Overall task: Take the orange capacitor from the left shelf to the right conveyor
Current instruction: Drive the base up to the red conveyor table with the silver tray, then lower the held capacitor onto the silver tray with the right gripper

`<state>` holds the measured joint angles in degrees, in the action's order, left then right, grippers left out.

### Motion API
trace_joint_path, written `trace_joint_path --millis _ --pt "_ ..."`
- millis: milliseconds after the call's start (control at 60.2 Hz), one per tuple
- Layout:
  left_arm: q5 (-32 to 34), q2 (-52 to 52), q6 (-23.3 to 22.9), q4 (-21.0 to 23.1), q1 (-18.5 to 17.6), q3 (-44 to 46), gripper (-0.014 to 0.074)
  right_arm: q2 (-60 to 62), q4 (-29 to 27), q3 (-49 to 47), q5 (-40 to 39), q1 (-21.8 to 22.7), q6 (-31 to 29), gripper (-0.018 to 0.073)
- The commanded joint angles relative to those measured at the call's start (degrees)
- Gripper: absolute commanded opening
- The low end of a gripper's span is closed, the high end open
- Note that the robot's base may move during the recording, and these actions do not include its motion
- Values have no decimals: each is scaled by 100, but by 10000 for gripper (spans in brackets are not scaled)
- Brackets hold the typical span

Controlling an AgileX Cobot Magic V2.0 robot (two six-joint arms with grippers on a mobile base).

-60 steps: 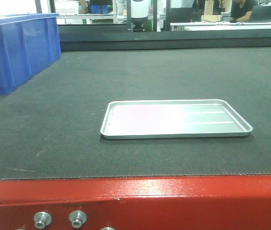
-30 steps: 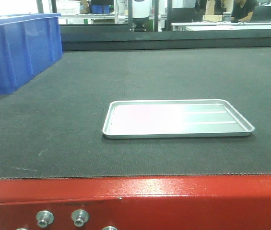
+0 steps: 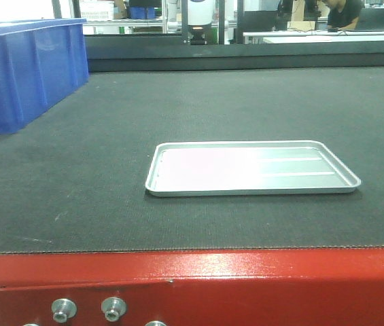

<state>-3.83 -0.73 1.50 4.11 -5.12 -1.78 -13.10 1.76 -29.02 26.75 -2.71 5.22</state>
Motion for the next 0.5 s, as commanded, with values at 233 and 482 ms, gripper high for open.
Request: trace_joint_path --millis 233,482 --pt "519 -68 -10 13 5 22 -127 -2319 -514 -292 -3076 -617 -41 55" --pt "519 -68 -10 13 5 22 -127 -4381 212 -292 -5073 -1817 -46 55"
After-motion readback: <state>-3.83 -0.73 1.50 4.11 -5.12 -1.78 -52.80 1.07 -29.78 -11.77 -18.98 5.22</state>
